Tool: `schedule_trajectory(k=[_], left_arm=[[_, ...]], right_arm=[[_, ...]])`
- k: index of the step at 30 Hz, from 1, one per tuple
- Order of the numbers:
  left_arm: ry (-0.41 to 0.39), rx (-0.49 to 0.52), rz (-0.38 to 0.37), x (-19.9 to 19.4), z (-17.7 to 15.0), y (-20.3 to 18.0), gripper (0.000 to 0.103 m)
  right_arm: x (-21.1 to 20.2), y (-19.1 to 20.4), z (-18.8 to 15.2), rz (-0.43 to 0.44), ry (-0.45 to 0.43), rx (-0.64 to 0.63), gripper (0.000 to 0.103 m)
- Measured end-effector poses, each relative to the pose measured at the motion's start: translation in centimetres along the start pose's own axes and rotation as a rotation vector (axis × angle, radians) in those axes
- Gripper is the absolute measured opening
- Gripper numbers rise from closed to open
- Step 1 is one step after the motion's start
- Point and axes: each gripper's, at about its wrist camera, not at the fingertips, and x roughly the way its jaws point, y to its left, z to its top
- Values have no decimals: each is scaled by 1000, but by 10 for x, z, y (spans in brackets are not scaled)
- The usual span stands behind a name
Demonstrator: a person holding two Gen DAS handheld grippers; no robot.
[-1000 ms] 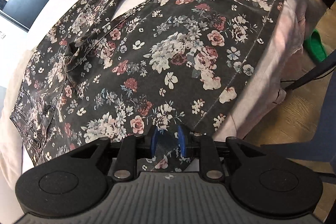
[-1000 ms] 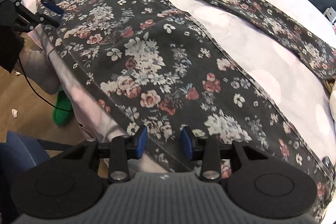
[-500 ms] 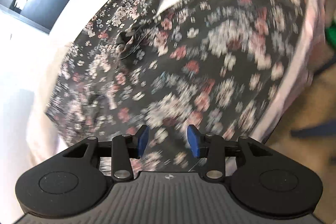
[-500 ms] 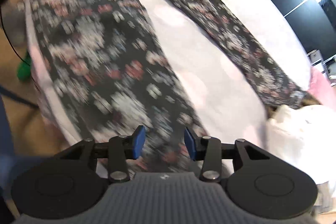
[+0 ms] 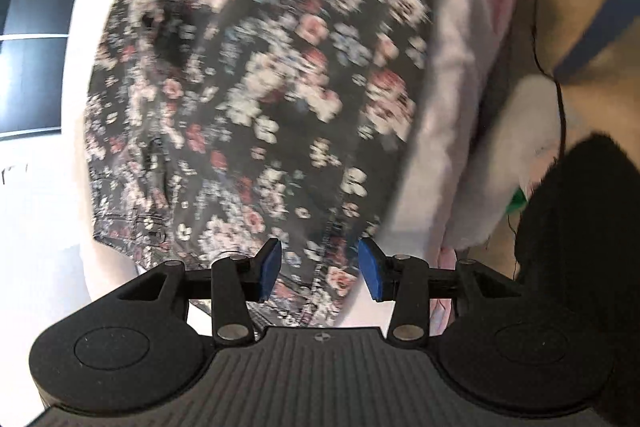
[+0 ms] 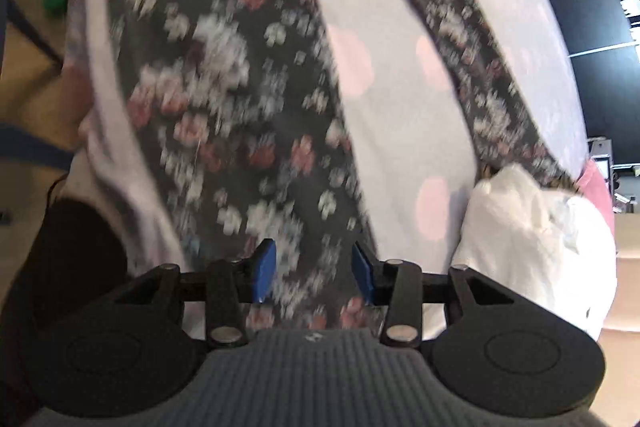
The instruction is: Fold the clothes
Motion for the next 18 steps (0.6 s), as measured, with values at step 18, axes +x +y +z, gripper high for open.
schedule_trajectory(k=[18], left_arm=[[92, -60, -32, 29, -11, -5, 51]], right_arm=[[34, 31, -38, 87, 88, -68, 52]])
